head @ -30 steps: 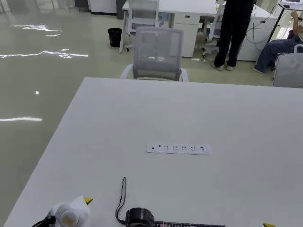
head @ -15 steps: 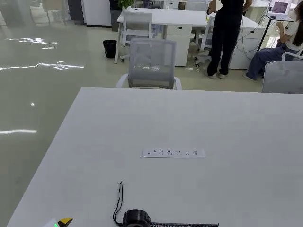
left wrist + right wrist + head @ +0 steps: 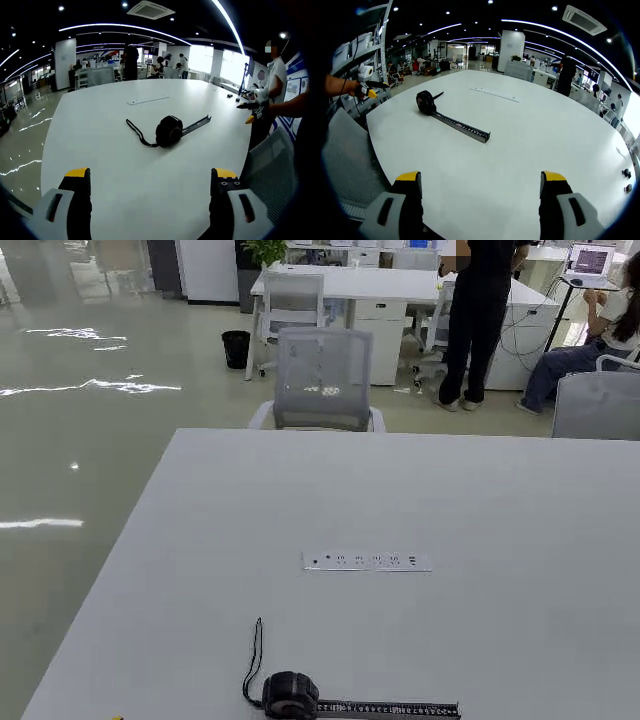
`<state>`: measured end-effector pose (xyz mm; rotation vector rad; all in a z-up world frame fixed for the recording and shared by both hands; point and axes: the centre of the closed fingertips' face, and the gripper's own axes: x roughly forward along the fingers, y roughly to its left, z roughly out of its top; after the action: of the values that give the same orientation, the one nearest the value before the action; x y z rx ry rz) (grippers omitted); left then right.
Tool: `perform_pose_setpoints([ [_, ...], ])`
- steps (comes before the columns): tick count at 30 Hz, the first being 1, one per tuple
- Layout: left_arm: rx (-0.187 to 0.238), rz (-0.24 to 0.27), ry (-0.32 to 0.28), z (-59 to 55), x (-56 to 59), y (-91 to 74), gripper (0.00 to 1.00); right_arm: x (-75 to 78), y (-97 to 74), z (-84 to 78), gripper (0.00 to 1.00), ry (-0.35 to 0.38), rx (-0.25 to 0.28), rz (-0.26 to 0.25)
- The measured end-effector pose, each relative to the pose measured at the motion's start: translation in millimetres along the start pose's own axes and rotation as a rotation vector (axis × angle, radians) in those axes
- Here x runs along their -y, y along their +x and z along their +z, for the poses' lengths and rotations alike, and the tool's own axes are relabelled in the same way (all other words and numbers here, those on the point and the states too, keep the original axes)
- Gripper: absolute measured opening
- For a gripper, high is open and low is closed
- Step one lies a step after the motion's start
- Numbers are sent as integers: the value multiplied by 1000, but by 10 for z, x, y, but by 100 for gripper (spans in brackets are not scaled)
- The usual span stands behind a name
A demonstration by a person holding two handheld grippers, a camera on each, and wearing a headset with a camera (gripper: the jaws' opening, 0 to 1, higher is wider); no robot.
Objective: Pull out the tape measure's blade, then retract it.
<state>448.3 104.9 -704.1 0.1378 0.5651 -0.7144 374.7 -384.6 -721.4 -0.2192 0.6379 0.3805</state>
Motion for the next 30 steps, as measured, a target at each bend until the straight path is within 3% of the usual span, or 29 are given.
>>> perform_pose_setpoints([
  [3, -20, 25, -25, -92, -38, -93, 99, -34, -58, 51, 100, 52, 27, 15],
  [8, 33, 71, -31, -12, -42, -224, 99, -59, -100, 41, 100, 34, 28, 13],
  [16, 37, 71, -47, -81, 9, -316, 99, -63, -183, -17, 100, 40, 37, 2],
  [22, 19, 63, -42, -161, 34, -327, 99, -94, -222, -105, 100, 38, 14, 1],
  [28, 24, 55, -46, -123, 104, -299, 99, -67, -253, -143, 100, 58, 22, -14],
  [30, 12, 46, -19, -116, 161, -262, 99, -87, -264, -147, 100, 63, 21, -13],
])
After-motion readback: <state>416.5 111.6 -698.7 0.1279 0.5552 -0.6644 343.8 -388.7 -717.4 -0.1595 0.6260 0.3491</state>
